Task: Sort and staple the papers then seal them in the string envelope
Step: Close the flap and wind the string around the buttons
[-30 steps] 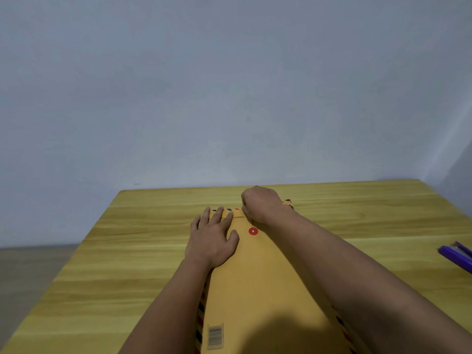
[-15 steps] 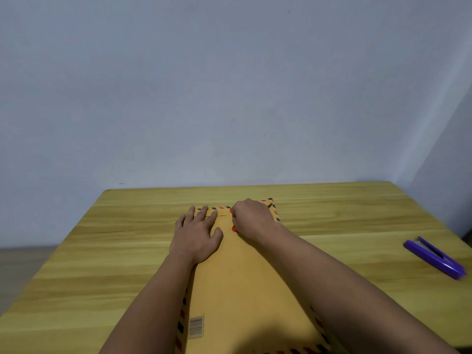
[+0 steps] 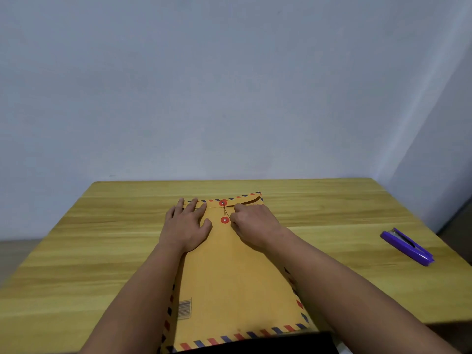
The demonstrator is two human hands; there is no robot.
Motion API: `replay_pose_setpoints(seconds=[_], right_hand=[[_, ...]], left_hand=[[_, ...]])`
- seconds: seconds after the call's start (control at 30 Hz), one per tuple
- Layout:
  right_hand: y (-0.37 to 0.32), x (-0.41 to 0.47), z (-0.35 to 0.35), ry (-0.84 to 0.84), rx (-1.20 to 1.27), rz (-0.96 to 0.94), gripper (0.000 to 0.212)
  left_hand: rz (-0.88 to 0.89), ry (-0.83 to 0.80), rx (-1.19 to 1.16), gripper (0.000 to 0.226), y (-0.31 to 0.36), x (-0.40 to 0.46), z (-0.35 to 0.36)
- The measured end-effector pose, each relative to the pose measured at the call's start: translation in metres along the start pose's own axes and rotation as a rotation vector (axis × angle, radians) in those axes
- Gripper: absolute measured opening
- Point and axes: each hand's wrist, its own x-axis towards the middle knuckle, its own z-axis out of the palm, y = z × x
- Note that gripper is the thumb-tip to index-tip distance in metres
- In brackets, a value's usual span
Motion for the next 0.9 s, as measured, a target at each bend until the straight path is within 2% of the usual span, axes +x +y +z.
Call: replay_pose_setpoints(seconds=[0.33,0.9], right_hand=[[-0.008,-0.005,-0.008,0.021,0.05,-0.102,0.029],[-0.02,0.005,0.006,0.096,0.201,-0.117,0.025]], left_hand=[[0.003,-0.011,0.005,0.072,-0.001,0.0,0.0],[0.016,-0.002,0.005,0.071,-0.002,0.001,0.002]])
